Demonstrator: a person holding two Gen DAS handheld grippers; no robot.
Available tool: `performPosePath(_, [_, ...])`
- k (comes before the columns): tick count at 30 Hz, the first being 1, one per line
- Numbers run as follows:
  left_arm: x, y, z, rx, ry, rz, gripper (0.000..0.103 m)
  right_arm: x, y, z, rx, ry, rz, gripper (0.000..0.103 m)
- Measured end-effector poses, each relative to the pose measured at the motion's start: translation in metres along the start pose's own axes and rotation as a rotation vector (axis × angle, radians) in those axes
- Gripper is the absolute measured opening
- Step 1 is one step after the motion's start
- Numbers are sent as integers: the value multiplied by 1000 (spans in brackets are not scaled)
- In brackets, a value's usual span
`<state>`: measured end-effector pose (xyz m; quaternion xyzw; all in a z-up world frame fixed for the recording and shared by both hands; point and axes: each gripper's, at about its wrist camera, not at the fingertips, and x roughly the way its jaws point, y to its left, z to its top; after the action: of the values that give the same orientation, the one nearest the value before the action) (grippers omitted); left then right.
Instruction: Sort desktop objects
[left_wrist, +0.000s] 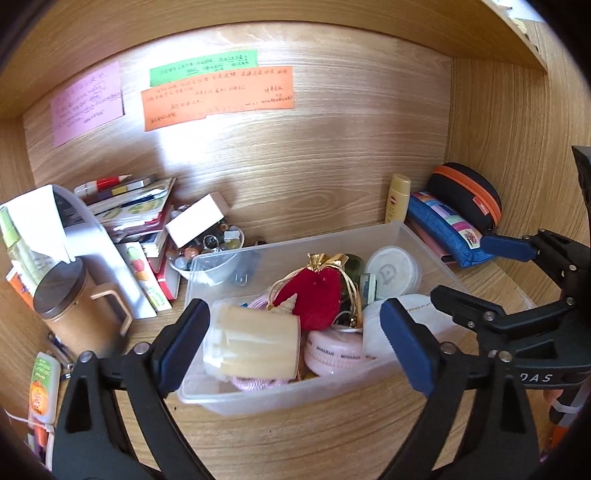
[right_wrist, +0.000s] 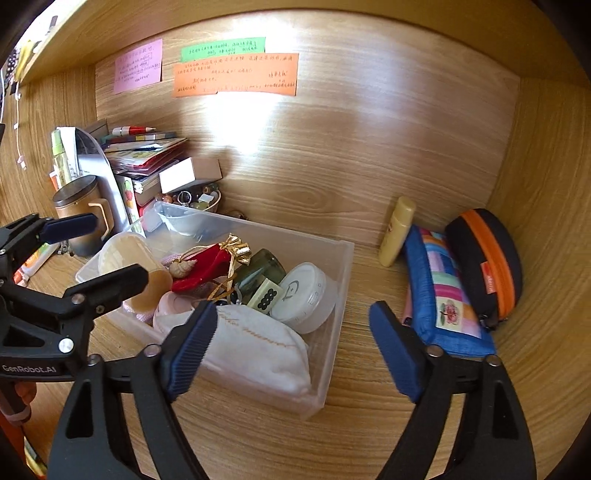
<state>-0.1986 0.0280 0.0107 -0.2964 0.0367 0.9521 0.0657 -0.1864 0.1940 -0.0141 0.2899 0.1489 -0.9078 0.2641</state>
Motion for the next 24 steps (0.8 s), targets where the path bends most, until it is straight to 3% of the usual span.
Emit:
performPosePath(3, [-9,4,-2,-22,1,-1,97,-9,1,-1,4,-2,-8,86])
performPosePath(7, [-28,11,-7,-57,-30,19,99,-25,-2,-5,33,-15,-18,97])
performPosePath(17, [-67,18,-17,-96,-83,57,101,-67,-1,-22,82,-80,-26,103])
performPosePath(24, [-82,12,-31,-93,-107,31,102,-89,5,-35,88,-115,-43,103])
